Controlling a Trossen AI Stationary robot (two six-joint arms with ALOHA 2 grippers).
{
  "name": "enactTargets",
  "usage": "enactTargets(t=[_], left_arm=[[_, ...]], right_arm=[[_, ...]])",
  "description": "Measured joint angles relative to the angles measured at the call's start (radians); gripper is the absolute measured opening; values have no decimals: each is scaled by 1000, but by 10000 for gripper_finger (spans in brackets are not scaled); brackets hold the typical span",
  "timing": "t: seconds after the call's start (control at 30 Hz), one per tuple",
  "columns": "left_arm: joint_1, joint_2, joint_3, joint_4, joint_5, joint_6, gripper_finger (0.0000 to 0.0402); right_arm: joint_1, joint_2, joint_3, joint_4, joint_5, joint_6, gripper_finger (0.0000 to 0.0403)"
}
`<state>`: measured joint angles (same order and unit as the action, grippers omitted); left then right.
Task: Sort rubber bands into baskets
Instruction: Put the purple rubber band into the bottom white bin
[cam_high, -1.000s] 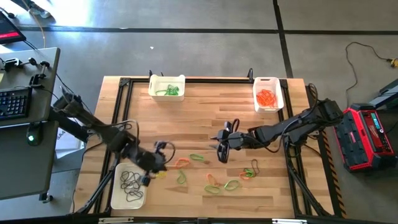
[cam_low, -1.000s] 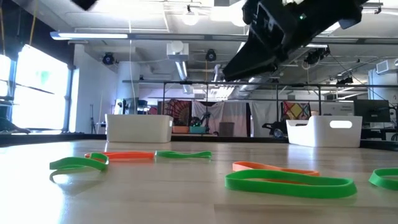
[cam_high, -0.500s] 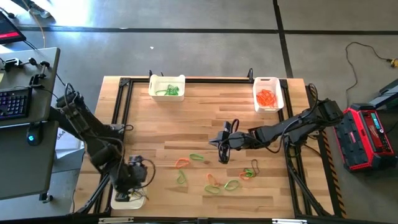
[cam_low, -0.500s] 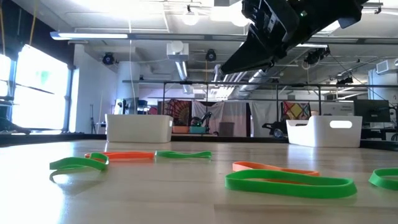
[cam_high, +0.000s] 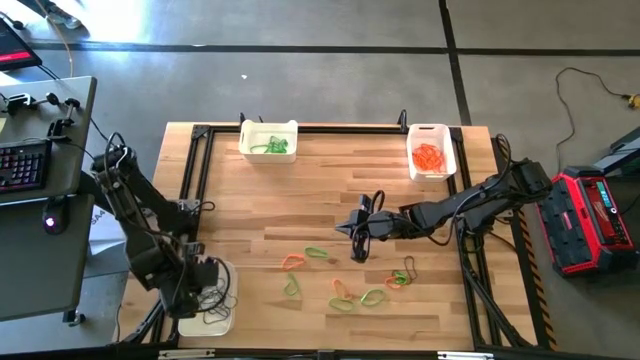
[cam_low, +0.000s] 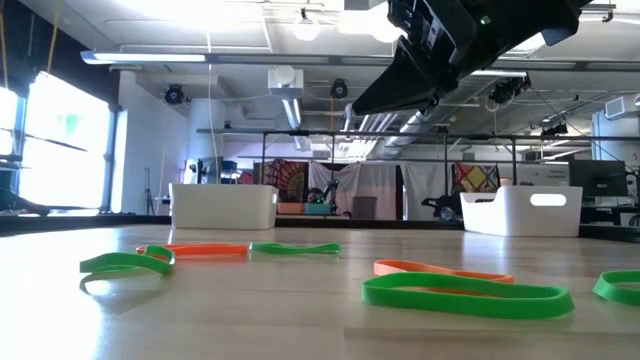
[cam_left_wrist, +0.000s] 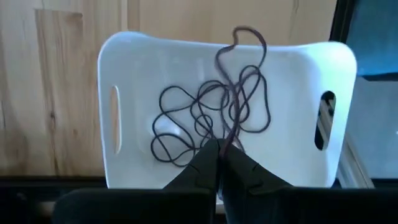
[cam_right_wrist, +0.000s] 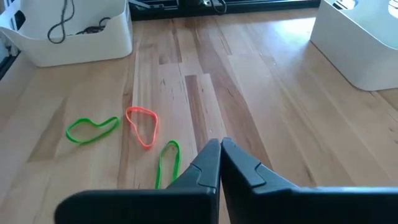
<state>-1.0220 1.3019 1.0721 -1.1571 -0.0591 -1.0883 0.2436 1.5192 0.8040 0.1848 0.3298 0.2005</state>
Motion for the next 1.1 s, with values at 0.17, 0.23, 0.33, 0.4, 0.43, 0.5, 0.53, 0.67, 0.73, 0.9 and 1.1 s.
enactTargets(t=[0.17, 0.23, 0.33, 0.4, 0.43, 0.5, 0.53, 0.67, 0.73, 0.9, 1.1], left_arm=[[1, 15, -19, -3, 18, -9, 0], [1, 23, -41, -1, 46, -23, 0], [1, 32, -83, -1, 100, -42, 0], [1, 36, -99, 0, 129, -45, 0], [1, 36, -102, 2, 138, -45, 0], [1, 36, -105, -1, 151, -49, 0], [1, 36, -105, -7, 161, -53, 0], [1, 36, -105, -26, 208, -59, 0], [1, 33, -105, -61, 218, -64, 0], [1, 16, -105, -83, 218, -87, 0], [21, 18, -105, 72, 178, -63, 0]], right_arm=[[0, 0, 0, 0, 0, 0, 0], [0, 0, 0, 0, 0, 0, 0], [0, 0, 0, 0, 0, 0, 0], [0, 0, 0, -1, 0, 0, 0], [0, 0, 0, -3, 0, 0, 0], [0, 0, 0, -6, 0, 0, 0], [0, 0, 0, -7, 0, 0, 0], [-2, 0, 0, -7, 0, -1, 0], [-2, 0, 0, -7, 0, -1, 0], [-2, 0, 0, -8, 0, -2, 0], [-2, 0, 0, -16, 0, -1, 0]])
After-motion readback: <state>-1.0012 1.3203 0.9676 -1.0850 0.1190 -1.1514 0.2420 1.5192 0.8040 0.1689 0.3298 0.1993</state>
